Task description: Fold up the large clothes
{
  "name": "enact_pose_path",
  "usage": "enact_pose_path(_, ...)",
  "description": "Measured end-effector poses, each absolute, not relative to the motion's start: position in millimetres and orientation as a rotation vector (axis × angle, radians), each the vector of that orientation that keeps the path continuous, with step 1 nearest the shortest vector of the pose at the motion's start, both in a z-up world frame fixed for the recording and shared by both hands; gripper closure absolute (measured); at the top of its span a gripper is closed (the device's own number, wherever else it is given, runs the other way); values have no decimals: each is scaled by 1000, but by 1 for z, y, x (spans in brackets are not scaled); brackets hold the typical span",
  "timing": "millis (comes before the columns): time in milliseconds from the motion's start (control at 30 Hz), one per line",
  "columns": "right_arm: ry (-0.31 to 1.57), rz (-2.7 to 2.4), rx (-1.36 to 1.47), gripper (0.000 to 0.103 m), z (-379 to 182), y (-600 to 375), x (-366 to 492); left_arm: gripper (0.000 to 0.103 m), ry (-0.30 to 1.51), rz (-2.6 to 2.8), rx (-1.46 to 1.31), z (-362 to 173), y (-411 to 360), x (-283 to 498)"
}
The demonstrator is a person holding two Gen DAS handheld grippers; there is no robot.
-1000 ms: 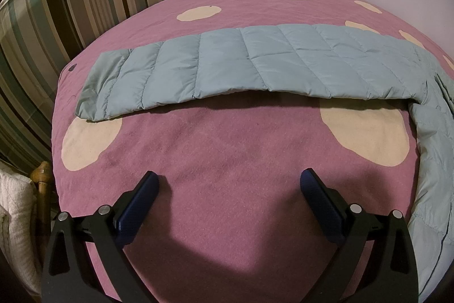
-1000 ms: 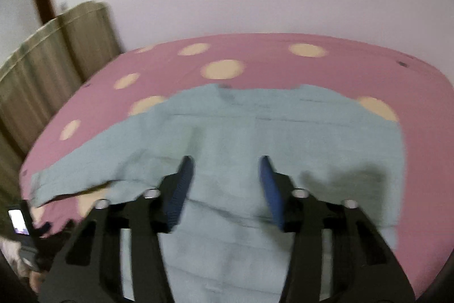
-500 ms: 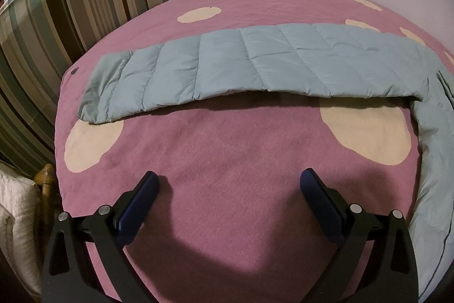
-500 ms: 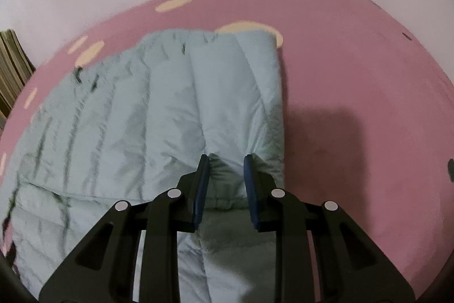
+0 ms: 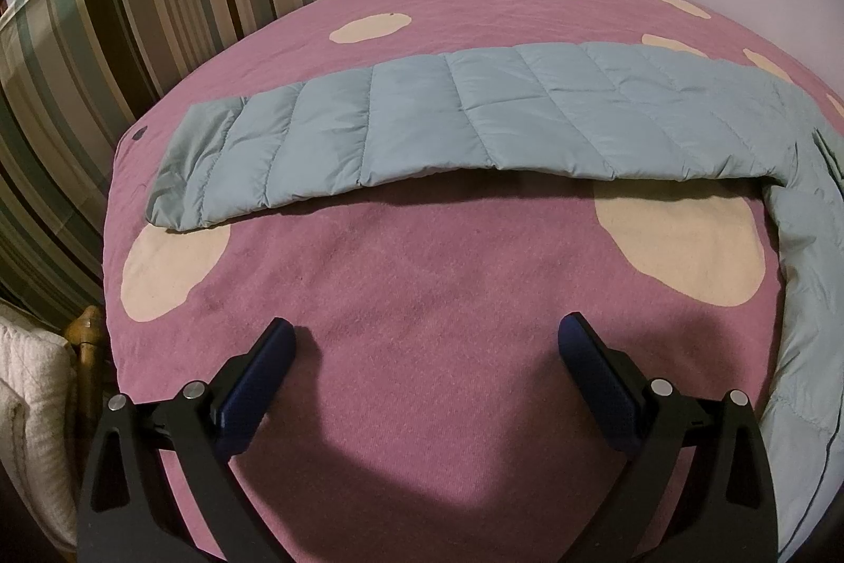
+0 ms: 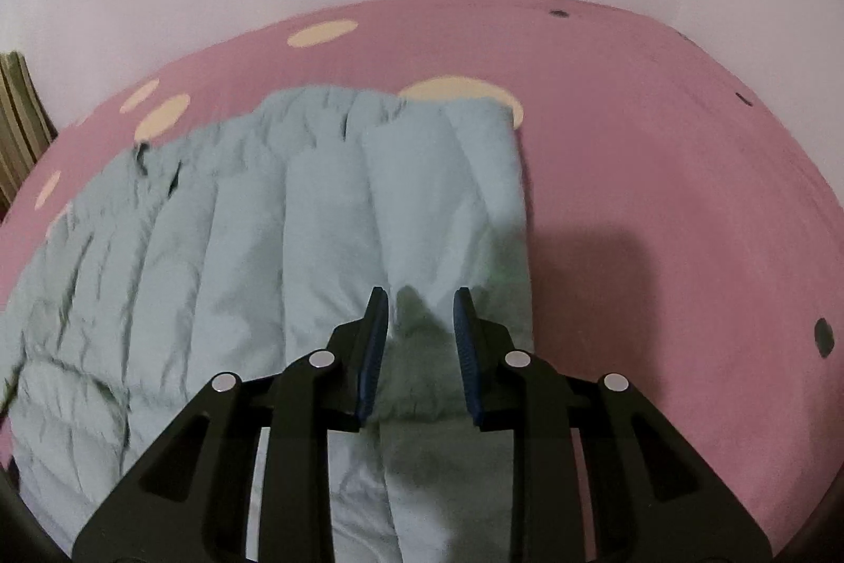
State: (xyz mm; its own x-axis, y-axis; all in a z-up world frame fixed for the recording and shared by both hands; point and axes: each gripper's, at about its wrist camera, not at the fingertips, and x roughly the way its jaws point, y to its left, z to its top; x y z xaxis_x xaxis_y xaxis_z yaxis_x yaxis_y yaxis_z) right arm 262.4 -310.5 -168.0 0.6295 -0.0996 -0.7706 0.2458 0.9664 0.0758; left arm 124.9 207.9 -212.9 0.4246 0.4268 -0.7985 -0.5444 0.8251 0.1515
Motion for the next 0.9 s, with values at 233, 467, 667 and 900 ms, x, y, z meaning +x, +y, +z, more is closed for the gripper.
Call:
enact_pose_path(233,946,-190,161,77,-188,-312,299,4,956,610,-137,-213,208,125)
enact_pose_path(467,952,-202,119,76,-201,-306,303,4,957,617,-121,-213,207,125)
enact_pose_path(667,908,-172,170,67,-184,-314,277,4,957,618,-119,-213,207,125)
enact_pose_path(900,878,-183,194,66,-173,-329,230,4,956,618,-118,-212,207,125)
